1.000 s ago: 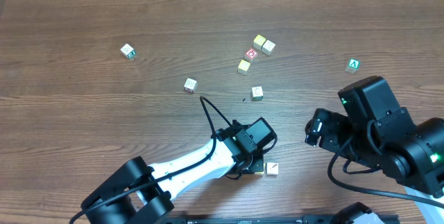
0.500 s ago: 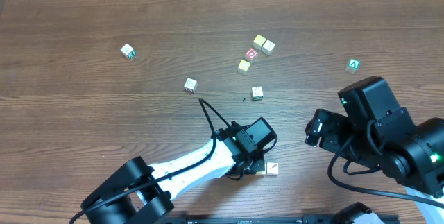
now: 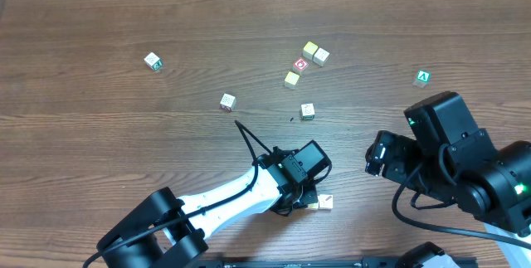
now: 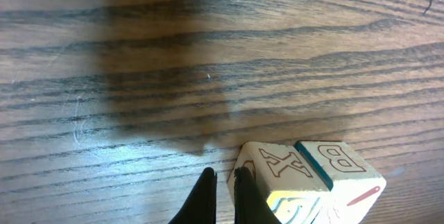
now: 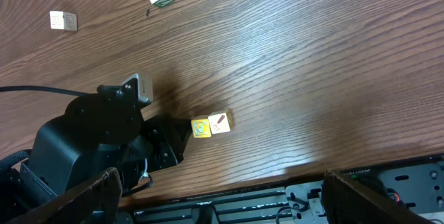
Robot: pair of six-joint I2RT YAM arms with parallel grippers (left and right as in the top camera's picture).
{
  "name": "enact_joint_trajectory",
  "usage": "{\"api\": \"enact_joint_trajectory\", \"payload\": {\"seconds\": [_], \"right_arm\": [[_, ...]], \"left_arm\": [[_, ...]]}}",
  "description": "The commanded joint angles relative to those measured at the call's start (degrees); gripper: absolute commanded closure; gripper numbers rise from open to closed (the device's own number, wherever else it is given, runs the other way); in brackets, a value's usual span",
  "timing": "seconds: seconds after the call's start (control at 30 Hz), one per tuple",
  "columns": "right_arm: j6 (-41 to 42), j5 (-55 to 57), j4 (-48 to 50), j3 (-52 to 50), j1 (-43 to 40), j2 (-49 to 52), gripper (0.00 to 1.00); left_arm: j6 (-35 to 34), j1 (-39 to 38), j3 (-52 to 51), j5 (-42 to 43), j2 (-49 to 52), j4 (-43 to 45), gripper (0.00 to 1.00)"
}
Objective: Flip 4 blocks
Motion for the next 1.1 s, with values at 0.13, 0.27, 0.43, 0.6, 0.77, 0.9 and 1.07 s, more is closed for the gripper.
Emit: {"api": "enact_joint_trajectory", "payload": {"seconds": [0.13,0.27,0.43,0.6,0.77,0.9,1.07], "right_arm": [[-0.39,0.55,0.15,1.42,-0.11,-0.85,0.07],[-0.39,0.55,0.15,1.42,-0.11,-0.85,0.07],[-0.39,0.52,0.15,1.42,-0.11,-0.85,0.07],[-0.39,0.55,0.15,1.42,-0.11,-0.85,0.07],[-0.39,0.55,0.17,1.42,-0.11,-0.85,0.07],[-0.39,0.55,0.15,1.42,-0.11,-0.85,0.07],[-0.39,0.55,0.07,1.42,-0.11,-0.85,0.07]], "left_arm": [[-4.92,0.24,-0.22,0.66,0.20,0.20,0.96],[-6.51,0.24,-0.24,0.68,0.20,0.13,0.96],[-9.86,0.24,-0.24,0.68,0.20,0.22,0.96],[-11.30,0.24,-0.22,0.87,0.20,0.22,0.96],[-12.39,0.24,-0.22,0.92,0.20,0.22,0.96],[-12.98,0.24,-0.22,0.92,0.20,0.17,0.96],[-8.04,0.70,-0.22,-0.28,0.20,-0.44,0.96]]}}
